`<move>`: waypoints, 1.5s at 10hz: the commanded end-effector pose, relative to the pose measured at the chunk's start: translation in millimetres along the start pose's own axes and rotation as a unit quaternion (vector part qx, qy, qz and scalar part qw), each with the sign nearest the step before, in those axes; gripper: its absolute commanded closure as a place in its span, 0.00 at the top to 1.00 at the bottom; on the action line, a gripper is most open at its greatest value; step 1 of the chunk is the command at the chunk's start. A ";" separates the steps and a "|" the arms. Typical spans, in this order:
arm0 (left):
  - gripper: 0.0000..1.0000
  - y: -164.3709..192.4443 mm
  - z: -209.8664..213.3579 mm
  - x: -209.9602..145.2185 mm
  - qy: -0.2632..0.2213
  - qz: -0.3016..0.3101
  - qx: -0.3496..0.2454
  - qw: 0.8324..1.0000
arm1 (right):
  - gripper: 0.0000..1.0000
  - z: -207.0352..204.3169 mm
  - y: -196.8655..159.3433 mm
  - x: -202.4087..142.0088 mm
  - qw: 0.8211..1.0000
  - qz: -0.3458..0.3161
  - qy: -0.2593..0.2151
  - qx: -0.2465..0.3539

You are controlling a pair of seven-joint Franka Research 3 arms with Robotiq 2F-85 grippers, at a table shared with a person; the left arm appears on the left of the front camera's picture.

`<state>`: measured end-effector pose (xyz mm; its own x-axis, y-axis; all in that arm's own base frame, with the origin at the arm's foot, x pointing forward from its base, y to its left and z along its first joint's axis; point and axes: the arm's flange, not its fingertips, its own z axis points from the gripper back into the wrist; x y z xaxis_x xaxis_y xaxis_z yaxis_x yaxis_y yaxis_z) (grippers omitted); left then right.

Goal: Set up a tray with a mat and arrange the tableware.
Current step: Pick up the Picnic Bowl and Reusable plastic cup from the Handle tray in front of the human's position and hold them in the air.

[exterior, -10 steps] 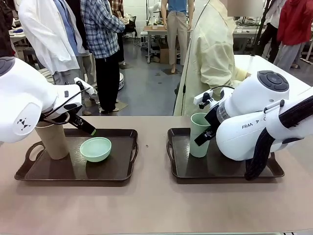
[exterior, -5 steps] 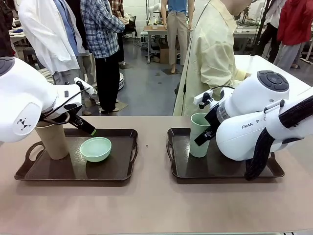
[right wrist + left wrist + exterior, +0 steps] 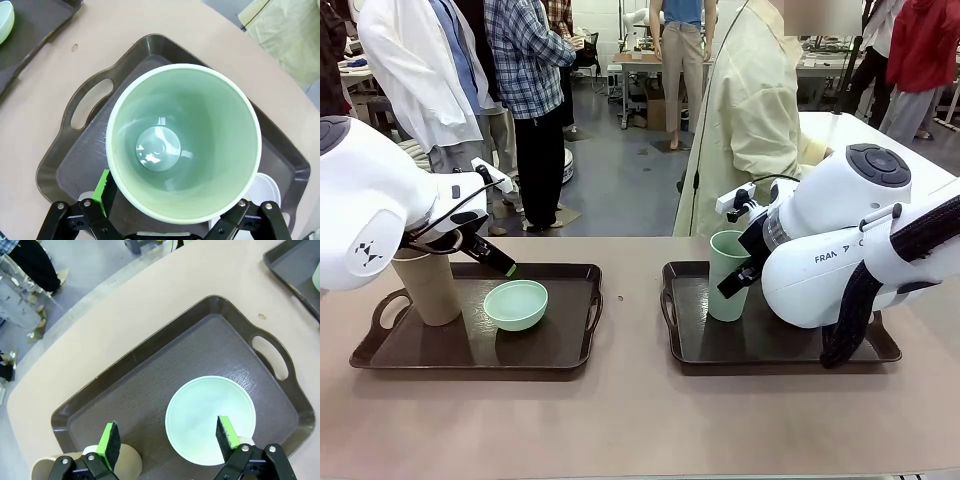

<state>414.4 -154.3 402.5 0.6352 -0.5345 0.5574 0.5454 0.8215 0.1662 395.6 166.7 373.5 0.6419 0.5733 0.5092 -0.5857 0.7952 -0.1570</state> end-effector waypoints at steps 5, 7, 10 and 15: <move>1.00 -9.7 59.8 -20.6 0.059 0.011 -0.046 0.997 | 1.00 63.8 0.9 -44.1 0.994 -0.055 0.098 -0.013; 1.00 -19.3 92.8 -32.9 0.092 0.023 -0.031 0.995 | 1.00 96.8 14.3 -67.6 0.989 -0.089 0.121 0.000; 1.00 -35.4 140.2 -59.1 0.122 0.068 -0.041 0.989 | 1.00 124.3 46.4 -103.0 0.971 -0.155 0.181 0.002; 1.00 0.9 158.7 -82.7 0.119 0.142 -0.109 0.977 | 1.00 138.6 24.1 -127.0 0.968 -0.207 0.132 0.057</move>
<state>287.4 -102.9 530.9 0.8452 -0.4106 0.3421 0.4581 0.8863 -0.0683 269.8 136.5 497.3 0.9258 0.2897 0.2428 -0.3020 0.9532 0.0143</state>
